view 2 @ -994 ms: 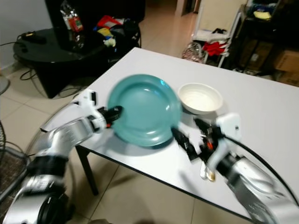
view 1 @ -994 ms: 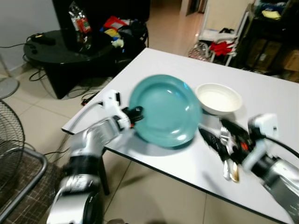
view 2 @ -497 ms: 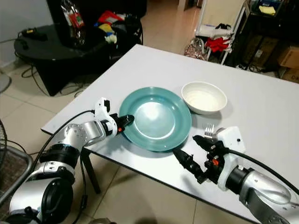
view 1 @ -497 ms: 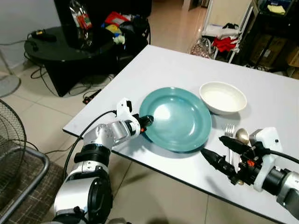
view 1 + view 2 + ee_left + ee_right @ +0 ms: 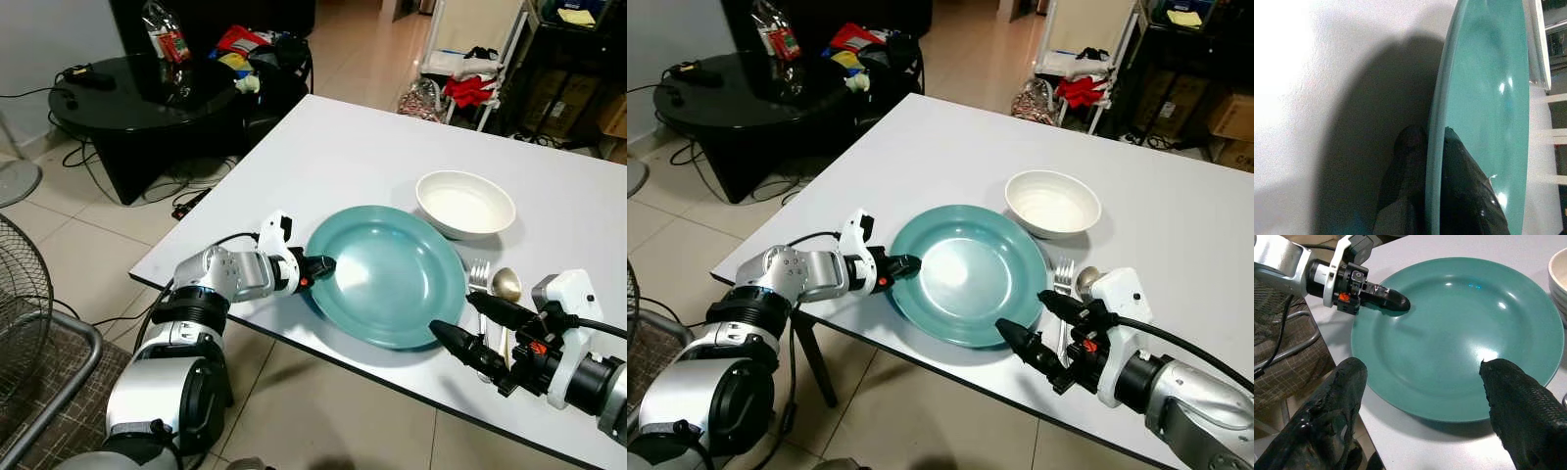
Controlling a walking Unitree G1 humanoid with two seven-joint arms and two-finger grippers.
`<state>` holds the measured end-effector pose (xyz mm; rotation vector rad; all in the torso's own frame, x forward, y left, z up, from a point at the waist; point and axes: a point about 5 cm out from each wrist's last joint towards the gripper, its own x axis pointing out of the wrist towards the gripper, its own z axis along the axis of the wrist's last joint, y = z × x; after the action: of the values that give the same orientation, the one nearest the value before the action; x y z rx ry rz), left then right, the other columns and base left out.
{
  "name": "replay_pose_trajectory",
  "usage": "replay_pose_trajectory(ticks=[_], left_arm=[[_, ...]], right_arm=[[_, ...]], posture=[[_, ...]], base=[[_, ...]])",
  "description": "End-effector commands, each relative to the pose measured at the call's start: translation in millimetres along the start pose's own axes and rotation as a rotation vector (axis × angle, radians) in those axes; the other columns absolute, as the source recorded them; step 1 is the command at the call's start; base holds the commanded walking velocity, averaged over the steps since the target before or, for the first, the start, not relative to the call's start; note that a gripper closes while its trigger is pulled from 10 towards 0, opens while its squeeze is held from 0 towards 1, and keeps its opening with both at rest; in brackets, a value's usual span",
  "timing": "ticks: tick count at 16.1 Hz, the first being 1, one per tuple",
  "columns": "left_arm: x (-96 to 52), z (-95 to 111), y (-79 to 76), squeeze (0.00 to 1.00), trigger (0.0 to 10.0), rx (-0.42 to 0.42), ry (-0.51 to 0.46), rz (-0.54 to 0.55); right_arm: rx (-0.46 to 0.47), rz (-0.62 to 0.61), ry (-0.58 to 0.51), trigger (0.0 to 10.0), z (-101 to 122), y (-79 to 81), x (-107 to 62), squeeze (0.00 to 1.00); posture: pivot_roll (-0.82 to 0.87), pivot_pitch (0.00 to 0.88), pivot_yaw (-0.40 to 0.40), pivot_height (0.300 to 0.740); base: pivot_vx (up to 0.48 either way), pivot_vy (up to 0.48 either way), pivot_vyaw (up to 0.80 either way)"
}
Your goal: Setting the table
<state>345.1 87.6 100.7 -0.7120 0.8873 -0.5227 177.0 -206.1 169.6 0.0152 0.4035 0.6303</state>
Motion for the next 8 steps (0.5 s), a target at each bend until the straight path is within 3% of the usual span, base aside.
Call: replay_pose_trajectory(ticks=[1,2,3,8], left_arm=[[-0.1,7.2,-5.1,0.0,10.0,0.03,-0.015,0.011],[0.1,8.4,-4.9,0.44,10.0,0.03,-0.029,0.014],[0.0,9.3,-4.6,1.0,10.0,0.042,-0.036,0.02],[-1.5,6.8,-0.9,1.0,10.0,0.064,-0.005,0.019]], right_arm=[[-0.012,0.008,-0.002,10.0,3.9,-0.1,-2.2,0.0],[-0.014,0.012,-0.002,10.0,4.2,0.2,-1.9,0.0],[-0.016,0.015,-0.002,10.0,4.2,0.8,-1.5,0.0],[-0.017,0.019,0.0,10.0,3.4,1.9,-0.7,0.0]], posture=[[-0.05,0.0,0.015,0.74],[-0.05,0.0,0.013,0.74],[-0.05,0.0,0.013,0.74],[-0.05,0.0,0.016,0.74]], base=[[0.0,0.0,0.0],[0.0,0.0,0.0],[0.0,0.0,0.0],[0.0,0.0,0.0]])
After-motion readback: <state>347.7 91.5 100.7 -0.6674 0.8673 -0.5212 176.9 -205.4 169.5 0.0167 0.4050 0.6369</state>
